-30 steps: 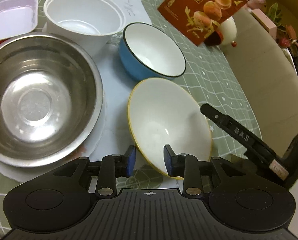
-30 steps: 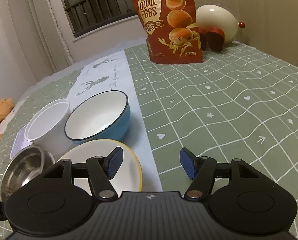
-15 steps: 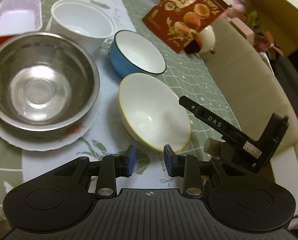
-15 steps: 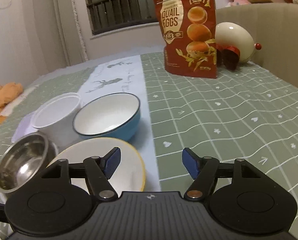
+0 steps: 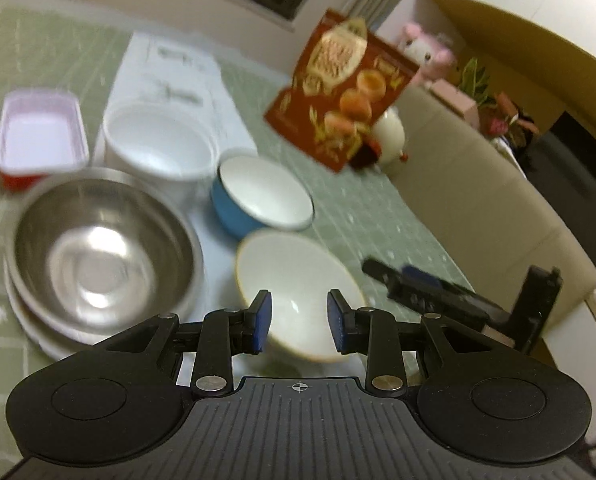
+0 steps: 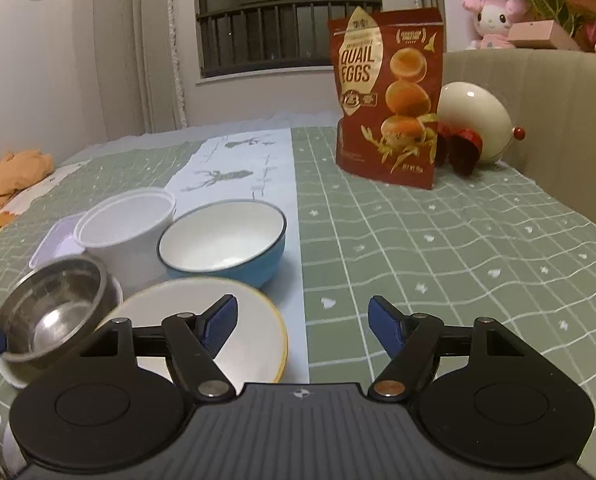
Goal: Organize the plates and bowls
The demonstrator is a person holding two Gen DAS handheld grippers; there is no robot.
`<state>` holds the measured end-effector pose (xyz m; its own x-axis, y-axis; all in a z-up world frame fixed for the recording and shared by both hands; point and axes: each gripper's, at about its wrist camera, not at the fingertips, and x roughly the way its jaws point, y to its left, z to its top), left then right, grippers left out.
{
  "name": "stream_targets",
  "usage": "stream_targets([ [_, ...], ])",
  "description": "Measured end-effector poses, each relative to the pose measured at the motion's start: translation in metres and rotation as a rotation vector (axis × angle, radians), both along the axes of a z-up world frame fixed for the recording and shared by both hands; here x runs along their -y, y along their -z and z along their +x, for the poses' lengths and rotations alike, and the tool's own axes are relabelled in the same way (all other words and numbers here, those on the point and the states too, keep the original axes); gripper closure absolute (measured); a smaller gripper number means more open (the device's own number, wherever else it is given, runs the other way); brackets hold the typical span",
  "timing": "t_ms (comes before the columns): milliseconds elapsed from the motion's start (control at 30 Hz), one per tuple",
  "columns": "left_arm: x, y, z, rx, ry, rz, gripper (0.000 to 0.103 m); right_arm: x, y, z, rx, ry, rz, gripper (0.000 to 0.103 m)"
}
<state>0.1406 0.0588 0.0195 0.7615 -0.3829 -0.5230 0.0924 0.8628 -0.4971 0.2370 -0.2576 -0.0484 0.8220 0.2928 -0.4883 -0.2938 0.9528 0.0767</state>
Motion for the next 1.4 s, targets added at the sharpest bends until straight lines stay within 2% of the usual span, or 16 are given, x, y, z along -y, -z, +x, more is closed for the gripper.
stream_targets([
  [133,-0.010,-0.028,-0.011,0.122,-0.046,0.008,0.070,-0.013,-0.002,-0.003,0.019,0.029,-0.101,0.024],
  [200,-0.016,-0.043,-0.020,0.175,-0.062,0.016,0.070,-0.017,-0.002,-0.005,0.007,0.024,-0.109,0.023],
  [267,-0.018,-0.052,-0.024,0.200,-0.069,0.033,0.070,-0.019,-0.001,-0.009,-0.009,0.011,-0.095,0.018],
  [400,-0.020,-0.049,-0.027,0.227,-0.072,0.055,0.070,-0.029,0.003,-0.023,-0.025,-0.015,-0.105,0.017],
  [467,-0.020,-0.041,-0.022,0.192,-0.065,0.040,0.070,-0.034,0.001,-0.027,-0.037,-0.033,-0.113,0.017],
  [533,-0.019,-0.032,-0.009,0.127,-0.054,0.021,0.070,-0.036,-0.005,-0.023,-0.068,-0.070,-0.093,0.018],
  [600,-0.018,-0.028,0.010,0.054,-0.060,0.034,0.070,-0.035,-0.016,-0.008,-0.111,-0.099,-0.059,0.018],
  [700,-0.006,-0.038,0.045,-0.002,-0.057,0.084,0.070,-0.031,-0.040,0.027,-0.150,-0.108,-0.009,0.018],
  [767,0.007,-0.047,0.075,-0.025,-0.057,0.147,0.070,-0.029,-0.057,0.045,-0.139,-0.100,0.009,0.018],
  [867,0.031,-0.037,0.126,-0.130,-0.065,0.210,0.070,-0.028,-0.073,0.073,-0.165,-0.108,0.044,0.018],
  [967,0.042,-0.004,0.168,-0.280,-0.038,0.185,0.070,-0.027,-0.067,0.097,-0.224,-0.113,0.075,0.018],
  [1067,0.046,0.021,0.181,-0.356,-0.019,0.161,0.070,-0.025,-0.051,0.116,-0.242,-0.088,0.053,0.018],
  [1133,0.049,0.030,0.187,-0.388,-0.015,0.173,0.070,-0.027,-0.038,0.132,-0.282,-0.075,0.039,0.018],
  [1267,0.051,0.045,0.202,-0.398,-0.052,0.207,0.070,-0.033,-0.019,0.159,-0.379,-0.090,0.081,0.020],
  [1400,0.053,0.059,0.219,-0.421,-0.043,0.197,0.070,-0.041,-0.008,0.172,-0.405,-0.087,0.066,0.023],
])
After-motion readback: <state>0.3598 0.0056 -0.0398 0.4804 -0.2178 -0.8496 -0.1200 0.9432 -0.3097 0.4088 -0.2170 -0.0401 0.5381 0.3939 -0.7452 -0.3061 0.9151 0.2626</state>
